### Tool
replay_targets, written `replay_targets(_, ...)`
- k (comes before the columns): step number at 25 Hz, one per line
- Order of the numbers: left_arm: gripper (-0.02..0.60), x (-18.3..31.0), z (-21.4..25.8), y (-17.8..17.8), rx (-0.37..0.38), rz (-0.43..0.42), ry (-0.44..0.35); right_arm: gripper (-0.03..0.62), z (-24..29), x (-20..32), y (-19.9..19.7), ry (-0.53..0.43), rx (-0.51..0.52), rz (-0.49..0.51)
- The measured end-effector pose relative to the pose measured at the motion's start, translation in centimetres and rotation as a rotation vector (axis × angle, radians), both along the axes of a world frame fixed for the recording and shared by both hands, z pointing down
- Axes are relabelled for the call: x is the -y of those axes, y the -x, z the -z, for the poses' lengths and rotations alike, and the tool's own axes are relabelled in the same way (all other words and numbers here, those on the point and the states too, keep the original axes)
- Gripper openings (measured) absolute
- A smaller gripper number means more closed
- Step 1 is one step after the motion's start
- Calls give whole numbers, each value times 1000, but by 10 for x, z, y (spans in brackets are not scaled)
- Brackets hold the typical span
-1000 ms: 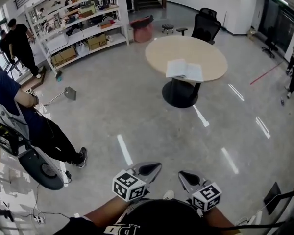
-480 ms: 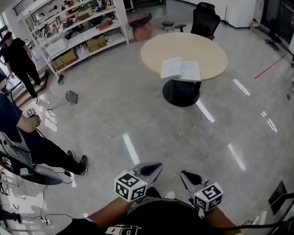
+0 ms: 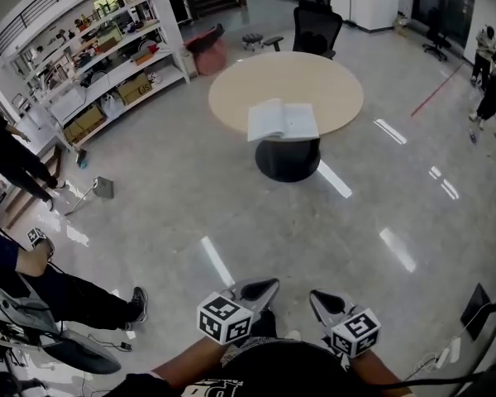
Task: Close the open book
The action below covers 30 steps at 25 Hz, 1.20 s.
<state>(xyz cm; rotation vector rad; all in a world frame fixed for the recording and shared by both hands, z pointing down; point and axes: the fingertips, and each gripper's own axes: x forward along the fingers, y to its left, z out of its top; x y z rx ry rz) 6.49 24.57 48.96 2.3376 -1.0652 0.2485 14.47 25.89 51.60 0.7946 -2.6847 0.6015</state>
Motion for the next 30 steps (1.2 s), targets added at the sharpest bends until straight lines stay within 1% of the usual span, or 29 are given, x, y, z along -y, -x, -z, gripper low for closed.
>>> replay_targets(3, 8, 30, 6, 3, -15, -27, -26, 8, -2, 27, 3, 7, -8, -31)
replay_targets(10, 6, 106, 17, 41, -38, -34, -53, 8, 27, 103, 45, -69, -44, -7)
replay_targets(14, 8, 139, 21, 67, -56, -42, -67, 8, 30, 133, 74, -82, -66, 3)
replay_targets(18, 6, 169, 14, 86, -66, -50, -58, 8, 25, 163, 91, -72, -74, -12)
replay_targets(21, 6, 188, 3, 102, -59, -63, -51, 8, 15, 181, 107, -66, -82, -25)
replay_targets(23, 8, 201, 0, 115, -54, -53, -43, 8, 10, 186, 116, -57, -100, -18)
replay_targets(26, 6, 212, 2, 127, -75, -37, -46, 8, 5, 192, 119, -38, -120, -14)
replay_targets(30, 6, 226, -7, 136, -75, -23, -30, 8, 3, 210, 123, -31, -110, -30)
